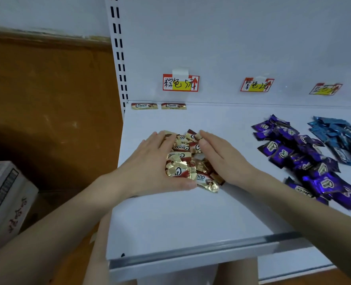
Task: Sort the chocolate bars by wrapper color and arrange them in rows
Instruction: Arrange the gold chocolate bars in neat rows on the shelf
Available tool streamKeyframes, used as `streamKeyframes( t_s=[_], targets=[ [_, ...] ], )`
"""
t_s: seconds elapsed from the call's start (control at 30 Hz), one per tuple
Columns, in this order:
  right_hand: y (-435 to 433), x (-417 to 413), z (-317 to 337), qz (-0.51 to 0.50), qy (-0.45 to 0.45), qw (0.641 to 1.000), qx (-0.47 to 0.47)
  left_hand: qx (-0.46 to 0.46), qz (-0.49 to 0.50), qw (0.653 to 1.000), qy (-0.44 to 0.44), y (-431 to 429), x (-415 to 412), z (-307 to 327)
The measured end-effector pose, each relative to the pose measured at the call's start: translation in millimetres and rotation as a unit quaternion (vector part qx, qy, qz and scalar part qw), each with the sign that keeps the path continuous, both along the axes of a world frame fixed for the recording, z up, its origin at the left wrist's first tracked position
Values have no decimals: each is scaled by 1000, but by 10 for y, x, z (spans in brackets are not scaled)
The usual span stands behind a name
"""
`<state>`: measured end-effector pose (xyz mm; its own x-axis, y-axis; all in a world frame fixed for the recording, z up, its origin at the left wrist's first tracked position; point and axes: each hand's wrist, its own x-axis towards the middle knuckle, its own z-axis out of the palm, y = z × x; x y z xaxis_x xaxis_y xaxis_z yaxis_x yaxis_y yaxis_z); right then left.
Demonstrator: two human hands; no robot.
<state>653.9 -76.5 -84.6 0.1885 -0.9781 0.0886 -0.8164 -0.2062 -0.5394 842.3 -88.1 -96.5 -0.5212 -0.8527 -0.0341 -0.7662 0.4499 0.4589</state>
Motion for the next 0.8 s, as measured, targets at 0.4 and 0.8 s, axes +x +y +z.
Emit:
streamKeyframes(
  t_s=[0.4, 0.8],
  targets=[
    [221, 155, 43, 42, -98, 994, -7, -85, -20, 992, 88, 195, 63, 48],
    [230, 131, 17, 8, -101, 995, -9, 129, 106, 930, 326, 141, 139, 205]
  ],
)
